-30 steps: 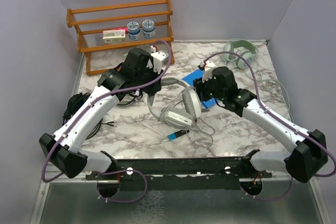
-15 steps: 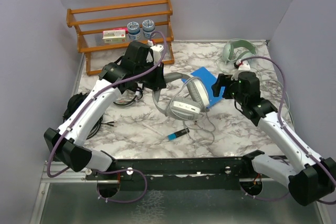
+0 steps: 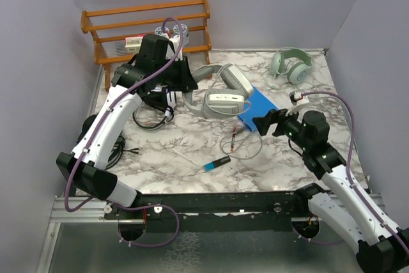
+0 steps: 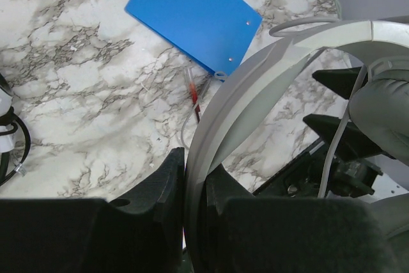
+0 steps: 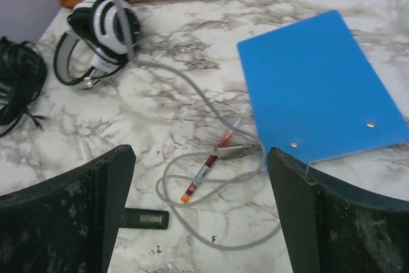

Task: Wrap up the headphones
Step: Wrap the headphones cable around the headphones.

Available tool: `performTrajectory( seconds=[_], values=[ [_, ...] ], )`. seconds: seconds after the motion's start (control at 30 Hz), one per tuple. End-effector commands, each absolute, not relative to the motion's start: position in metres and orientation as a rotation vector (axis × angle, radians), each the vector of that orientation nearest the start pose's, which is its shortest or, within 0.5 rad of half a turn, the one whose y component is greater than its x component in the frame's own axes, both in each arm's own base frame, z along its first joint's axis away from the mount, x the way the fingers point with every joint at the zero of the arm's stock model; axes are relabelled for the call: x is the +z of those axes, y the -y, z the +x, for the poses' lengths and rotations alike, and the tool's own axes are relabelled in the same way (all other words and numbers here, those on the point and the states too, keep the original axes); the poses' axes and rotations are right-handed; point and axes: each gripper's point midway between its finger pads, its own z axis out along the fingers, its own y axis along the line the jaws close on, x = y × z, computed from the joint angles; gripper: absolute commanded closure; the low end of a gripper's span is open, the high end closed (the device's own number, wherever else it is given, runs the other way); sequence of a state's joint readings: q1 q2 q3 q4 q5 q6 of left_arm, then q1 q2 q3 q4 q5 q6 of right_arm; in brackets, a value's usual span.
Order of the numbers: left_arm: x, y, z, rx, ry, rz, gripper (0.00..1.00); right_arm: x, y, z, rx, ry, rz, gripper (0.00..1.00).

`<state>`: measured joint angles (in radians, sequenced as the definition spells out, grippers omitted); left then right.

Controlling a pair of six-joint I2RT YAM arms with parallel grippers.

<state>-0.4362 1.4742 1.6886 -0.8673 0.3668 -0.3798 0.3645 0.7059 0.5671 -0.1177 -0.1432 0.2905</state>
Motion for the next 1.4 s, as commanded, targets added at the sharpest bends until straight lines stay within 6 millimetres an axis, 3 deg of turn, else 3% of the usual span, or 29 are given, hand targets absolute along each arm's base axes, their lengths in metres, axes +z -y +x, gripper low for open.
performTrajectory(
  seconds=[0.0,0.37,0.63,0.83,0.93,1.0,1.2,1.37],
  values=[
    [0.353,0.246,0.305,-1.002,-2.218,0.280,1.00,0.235,-0.179,0.255,0.792,-1.653,-0.388,0.07],
    [0.359,0.250,0.297,-1.052,-2.214,0.301,1.00,0.281,-0.208,0.291,0.861,-1.432,-0.472,0.21],
    [0.359,0.250,0.296,-1.060,-2.208,0.304,1.00,0.283,-0.229,0.311,0.948,-1.417,-0.508,0.31],
    [0.373,0.252,0.300,-1.090,-2.156,0.243,1.00,0.264,-0.237,0.316,1.008,-1.445,-0.499,0.51],
    [0.382,0.255,0.306,-1.121,-2.136,0.176,1.00,0.250,-0.241,0.317,1.032,-1.469,-0.501,0.83],
    [0.389,0.257,0.310,-1.142,-2.121,0.132,1.00,0.240,-0.242,0.315,1.049,-1.487,-0.502,0.94],
    [0.416,0.253,0.331,-1.187,-2.038,-0.034,1.00,0.208,-0.244,0.293,1.111,-1.547,-0.501,0.96],
    [0.440,0.242,0.358,-1.183,-1.955,-0.133,1.00,0.177,-0.245,0.258,1.162,-1.617,-0.508,0.95]
  ],
)
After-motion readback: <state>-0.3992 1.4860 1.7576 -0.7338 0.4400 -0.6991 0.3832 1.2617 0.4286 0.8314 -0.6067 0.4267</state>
